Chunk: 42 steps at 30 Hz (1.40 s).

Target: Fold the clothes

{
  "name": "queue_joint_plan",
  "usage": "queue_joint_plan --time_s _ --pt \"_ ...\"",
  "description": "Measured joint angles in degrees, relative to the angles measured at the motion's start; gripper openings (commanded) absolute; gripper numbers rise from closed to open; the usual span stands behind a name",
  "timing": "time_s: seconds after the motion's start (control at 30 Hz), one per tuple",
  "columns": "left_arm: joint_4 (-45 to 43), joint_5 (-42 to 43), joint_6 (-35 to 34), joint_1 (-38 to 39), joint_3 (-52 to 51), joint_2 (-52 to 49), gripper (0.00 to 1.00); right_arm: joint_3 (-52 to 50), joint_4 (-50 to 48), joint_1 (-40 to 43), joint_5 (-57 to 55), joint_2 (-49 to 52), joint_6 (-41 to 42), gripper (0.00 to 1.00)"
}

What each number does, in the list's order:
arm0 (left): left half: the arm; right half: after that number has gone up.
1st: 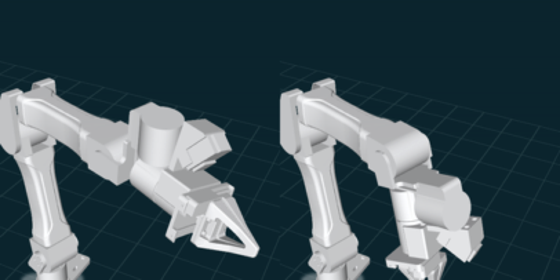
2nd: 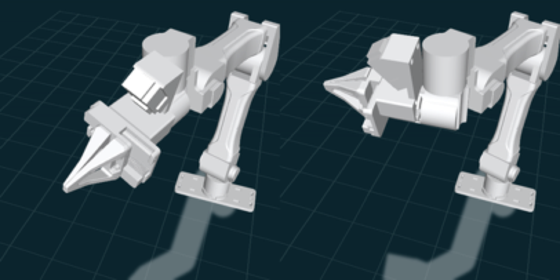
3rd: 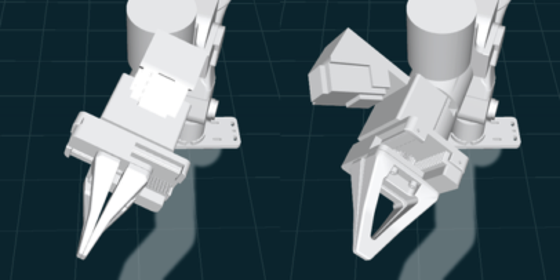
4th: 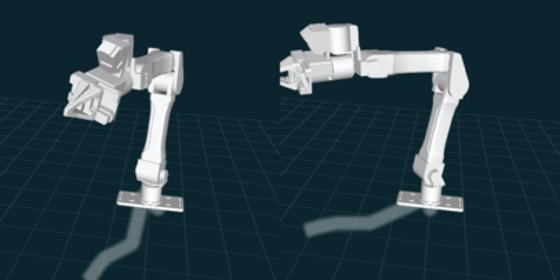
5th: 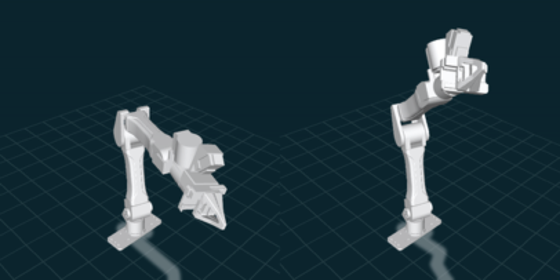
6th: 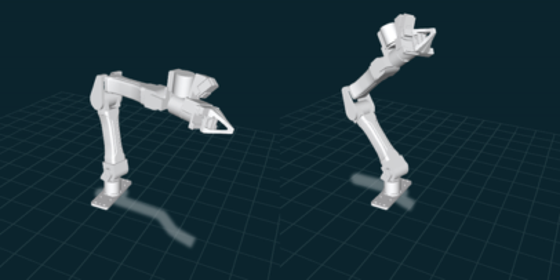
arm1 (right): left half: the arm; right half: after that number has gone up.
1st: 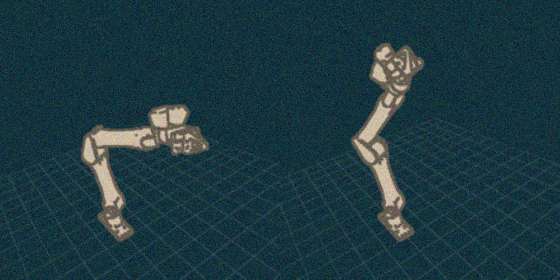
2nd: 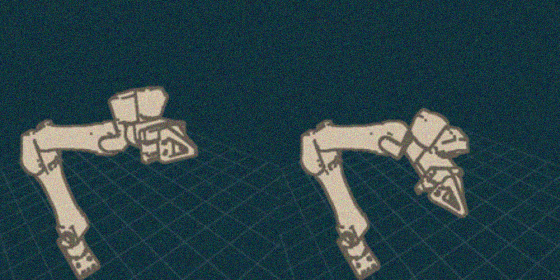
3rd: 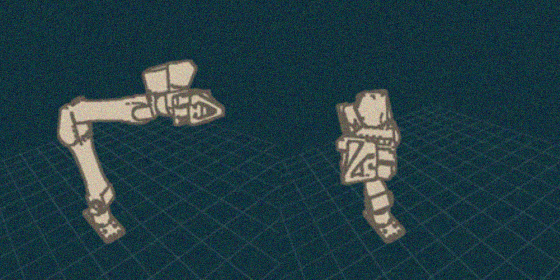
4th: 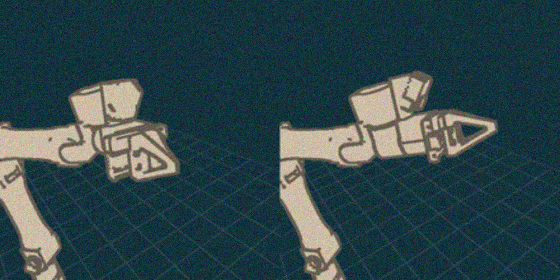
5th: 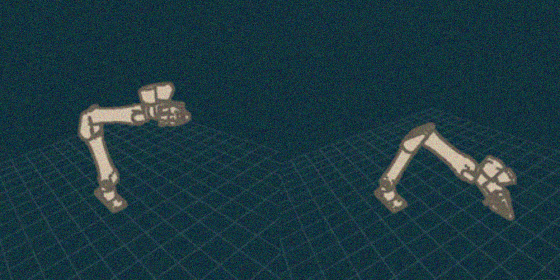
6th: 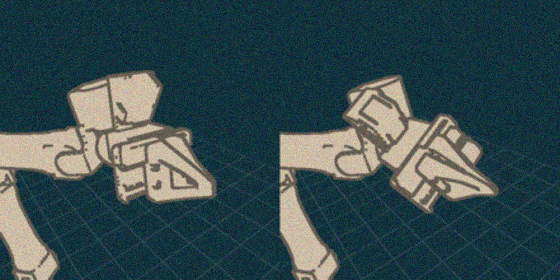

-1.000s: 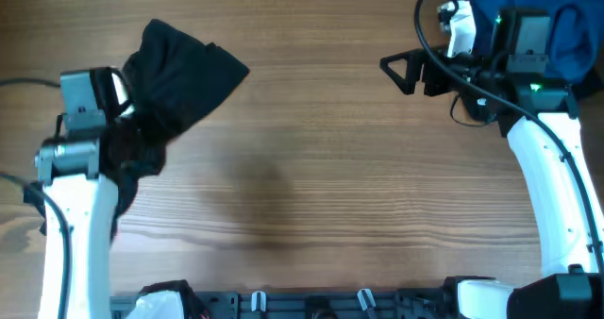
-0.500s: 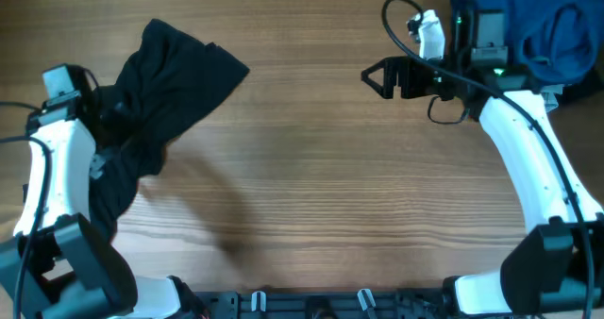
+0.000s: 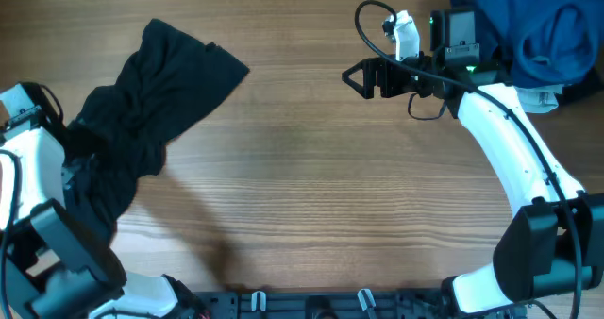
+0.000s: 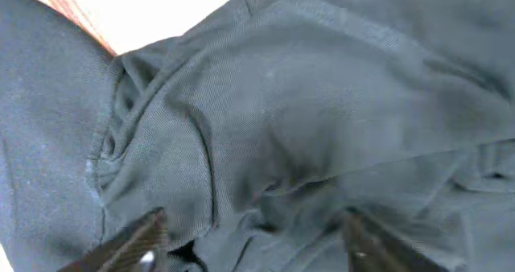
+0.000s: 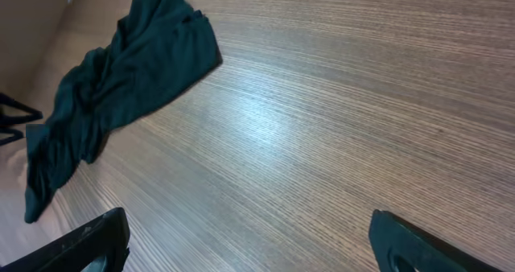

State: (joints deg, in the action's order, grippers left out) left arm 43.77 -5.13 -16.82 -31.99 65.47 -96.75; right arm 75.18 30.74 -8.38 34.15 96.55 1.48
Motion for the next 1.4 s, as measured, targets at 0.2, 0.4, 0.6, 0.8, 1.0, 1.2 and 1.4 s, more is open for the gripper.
queue_joint_plan --time_s 0.2,0.4,0.6,0.8,1.0,1.2,1.4 --pt "0.3 -1.2 0.8 0.0 0.0 -5.0 0.61 0.0 0.0 0.0 -0.9 0.0 0.0 0.96" --pt "-0.4 -2.6 1.4 0.0 0.0 -10.0 0.04 0.0 0.0 0.0 -1.0 0.0 0.0 0.95" --pt "0.0 0.7 -0.5 0.1 0.8 -10.0 0.04 0.0 0.0 0.0 -1.0 0.0 0.0 0.92" --pt "0.5 8.8 -0.7 7.7 4.7 -6.1 0.04 0.0 0.5 0.0 -0.9 -0.3 0.8 0.88" --pt "-8.2 16.5 -1.3 24.5 6.8 2.2 0.04 0.2 7.8 3.3 -1.0 -8.4 3.9 0.84" --pt "-23.5 19.7 -4.7 40.7 6.9 2.5 0.04 0.3 12.1 3.9 -1.2 -10.1 8.3 0.84" --pt "-31.1 21.9 -14.2 41.4 6.9 2.6 0.04 0.3 9.2 1.7 -0.3 -9.3 9.4 0.84"
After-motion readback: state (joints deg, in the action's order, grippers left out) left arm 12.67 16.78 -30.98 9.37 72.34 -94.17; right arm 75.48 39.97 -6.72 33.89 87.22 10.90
